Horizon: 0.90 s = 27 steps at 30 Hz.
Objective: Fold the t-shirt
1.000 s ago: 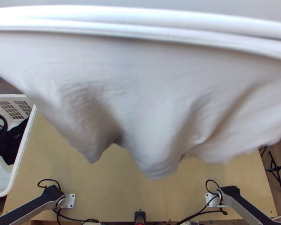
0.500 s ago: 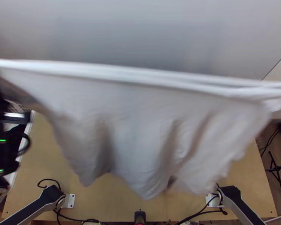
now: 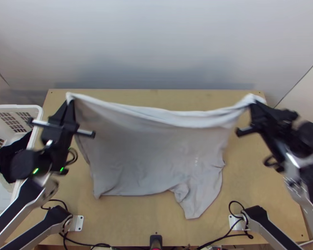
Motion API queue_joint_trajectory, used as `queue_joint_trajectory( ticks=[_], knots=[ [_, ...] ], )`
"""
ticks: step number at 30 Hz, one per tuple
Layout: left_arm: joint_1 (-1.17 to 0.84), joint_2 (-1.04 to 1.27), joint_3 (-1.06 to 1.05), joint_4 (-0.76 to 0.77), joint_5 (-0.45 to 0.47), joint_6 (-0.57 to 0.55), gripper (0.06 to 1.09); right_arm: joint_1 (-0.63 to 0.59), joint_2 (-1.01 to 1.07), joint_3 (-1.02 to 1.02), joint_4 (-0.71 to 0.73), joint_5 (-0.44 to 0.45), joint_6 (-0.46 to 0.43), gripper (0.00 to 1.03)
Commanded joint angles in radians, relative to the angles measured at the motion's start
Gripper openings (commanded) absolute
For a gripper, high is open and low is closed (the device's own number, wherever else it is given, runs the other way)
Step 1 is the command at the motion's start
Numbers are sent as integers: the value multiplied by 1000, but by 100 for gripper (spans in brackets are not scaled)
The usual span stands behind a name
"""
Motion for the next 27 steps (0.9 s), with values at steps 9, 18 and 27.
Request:
queue_joint_trajectory(
  ticks=[9, 18, 27],
  knots=[
    [210, 784, 355, 323, 30, -30, 9, -45, 787, 179, 559, 57, -31, 3],
    [203, 1137, 662, 322, 29, 45, 9, -48, 1098, 498, 561, 138, -39, 3],
    [227, 1289, 753, 326, -28, 87, 9, -62, 1158, 550, 512, 187, -40, 3]
  ],
)
